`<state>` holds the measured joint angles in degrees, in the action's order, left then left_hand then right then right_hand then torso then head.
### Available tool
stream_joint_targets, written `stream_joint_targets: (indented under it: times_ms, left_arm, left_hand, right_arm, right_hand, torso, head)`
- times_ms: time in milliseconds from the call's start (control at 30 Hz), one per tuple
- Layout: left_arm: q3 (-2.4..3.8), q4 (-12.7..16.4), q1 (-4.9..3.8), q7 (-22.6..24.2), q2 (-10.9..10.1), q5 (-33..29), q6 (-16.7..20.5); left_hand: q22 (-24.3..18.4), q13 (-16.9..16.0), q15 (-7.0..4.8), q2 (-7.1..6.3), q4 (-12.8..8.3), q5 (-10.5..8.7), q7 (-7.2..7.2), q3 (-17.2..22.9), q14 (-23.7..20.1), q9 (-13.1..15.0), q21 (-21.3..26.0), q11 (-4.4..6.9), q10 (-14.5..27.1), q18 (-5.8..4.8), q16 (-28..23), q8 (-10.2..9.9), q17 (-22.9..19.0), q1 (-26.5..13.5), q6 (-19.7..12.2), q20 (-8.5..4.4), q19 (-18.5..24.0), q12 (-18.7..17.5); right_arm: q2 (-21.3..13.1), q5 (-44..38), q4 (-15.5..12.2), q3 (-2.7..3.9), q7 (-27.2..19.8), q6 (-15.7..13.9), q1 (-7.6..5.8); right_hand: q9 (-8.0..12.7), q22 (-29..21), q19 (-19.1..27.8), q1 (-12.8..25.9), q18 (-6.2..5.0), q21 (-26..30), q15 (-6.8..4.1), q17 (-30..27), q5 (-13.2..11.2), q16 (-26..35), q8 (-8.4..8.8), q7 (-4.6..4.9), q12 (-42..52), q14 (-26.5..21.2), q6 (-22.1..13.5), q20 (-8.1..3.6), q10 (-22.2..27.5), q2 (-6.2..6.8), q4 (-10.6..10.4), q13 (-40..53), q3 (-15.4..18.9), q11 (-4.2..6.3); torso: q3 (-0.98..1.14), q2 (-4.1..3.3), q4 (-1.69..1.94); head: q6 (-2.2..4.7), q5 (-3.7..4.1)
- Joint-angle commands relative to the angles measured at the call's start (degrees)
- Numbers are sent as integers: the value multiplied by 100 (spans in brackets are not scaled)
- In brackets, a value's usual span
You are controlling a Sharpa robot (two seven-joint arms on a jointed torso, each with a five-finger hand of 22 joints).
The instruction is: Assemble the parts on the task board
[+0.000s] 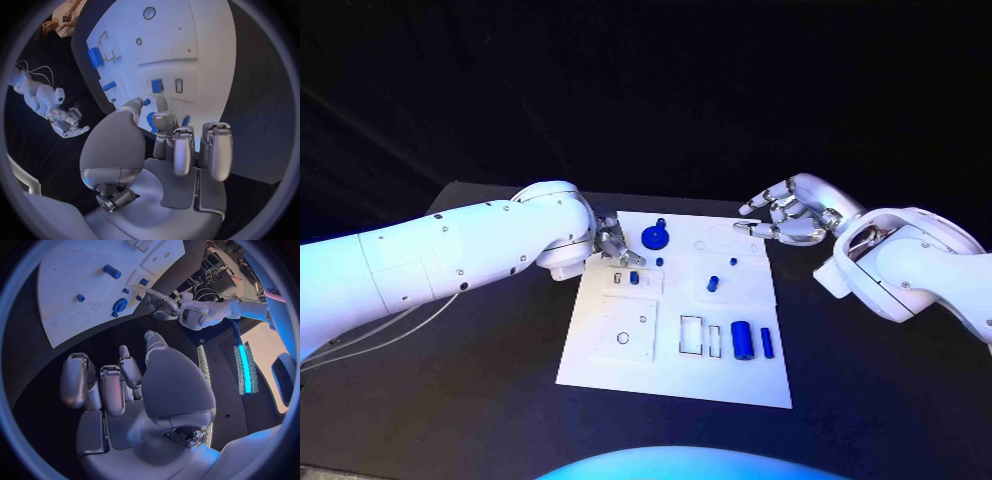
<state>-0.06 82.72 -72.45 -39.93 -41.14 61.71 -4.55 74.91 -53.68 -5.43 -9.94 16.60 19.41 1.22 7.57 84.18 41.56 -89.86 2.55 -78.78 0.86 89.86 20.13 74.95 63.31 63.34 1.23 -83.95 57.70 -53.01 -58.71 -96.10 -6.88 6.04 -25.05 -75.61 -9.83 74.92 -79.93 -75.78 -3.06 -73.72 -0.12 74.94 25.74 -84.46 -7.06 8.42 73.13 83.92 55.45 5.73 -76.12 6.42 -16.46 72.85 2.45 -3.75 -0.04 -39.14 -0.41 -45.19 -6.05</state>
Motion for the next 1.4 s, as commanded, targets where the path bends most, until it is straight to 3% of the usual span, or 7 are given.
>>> stream_joint_targets:
  times_ms: [33,133,367,700,1000,1400]
  left_arm:
    - [22,-81,-90,-139,-36,-193,-70]
    - [36,-242,-177,-107,-40,-139,-154]
    - [45,-657,-261,-12,87,0,-116]
    - [41,-1030,-275,41,291,130,-142]
    - [-11,-1404,-246,93,544,263,-271]
    - [-41,-1665,-214,108,700,360,-367]
  left_hand:
    - [1482,36,-4,85,-11,18,16,-78,582,8,0,-3,78,-79,14,-14,1505,84,-29,-39,-586,-16]
    - [1450,58,0,115,-17,32,23,-110,582,0,16,-8,104,-71,14,-29,1505,192,-60,-36,-564,-34]
    - [1322,206,44,140,6,20,95,-286,582,-79,82,-67,220,-38,14,-136,1505,270,-193,-15,-475,-165]
    - [1323,196,54,155,6,21,107,-326,582,-101,82,-77,226,-38,14,-158,1505,288,-212,-8,-476,-152]
    - [1316,201,59,170,6,21,113,-346,582,-113,86,-83,234,-36,14,-170,1505,301,-220,-4,-471,-155]
    - [1312,201,66,193,0,18,120,-372,582,-132,88,-89,244,-35,14,-183,1505,338,-225,3,-468,-150]
  right_arm:
    - [0,-25,5,0,-33,36,7]
    - [1,-25,8,0,-29,38,7]
    - [7,-25,4,0,-27,42,8]
    - [11,-25,-1,-1,-22,50,10]
    - [14,-25,-5,-1,-25,54,11]
    - [23,-25,0,-1,-31,55,13]
  right_hand:
    - [-8,337,24,46,-107,26,-47,428,22,24,-31,-11,-21,338,-3,-12,25,-9,1,-5,22,19]
    - [-8,337,24,46,-107,26,-47,428,22,24,-31,-11,-21,338,-3,-12,25,-9,1,-5,22,19]
    - [-8,340,21,52,-106,24,-47,432,23,23,-32,-11,-16,339,-5,-12,21,-7,2,-1,30,19]
    - [-8,340,21,52,-106,24,-47,432,23,23,-32,-11,-16,339,-5,-12,21,-7,2,-1,30,19]
    - [-9,346,15,53,-104,17,-48,434,28,23,-33,-12,-12,341,-6,-12,18,-11,4,2,34,19]
    - [-9,346,15,53,-104,17,-48,434,28,23,-33,-12,-12,341,-6,-12,18,-11,4,2,34,19]
  torso:
    - [1,-2,7]
    - [-1,-5,5]
    - [-9,-24,-9]
    - [-5,-25,-4]
    - [-7,-37,-18]
    - [-11,-32,-9]
  head:
    - [9,-16]
    - [19,-24]
    - [72,-49]
    - [71,-63]
    - [56,-64]
    - [39,-40]
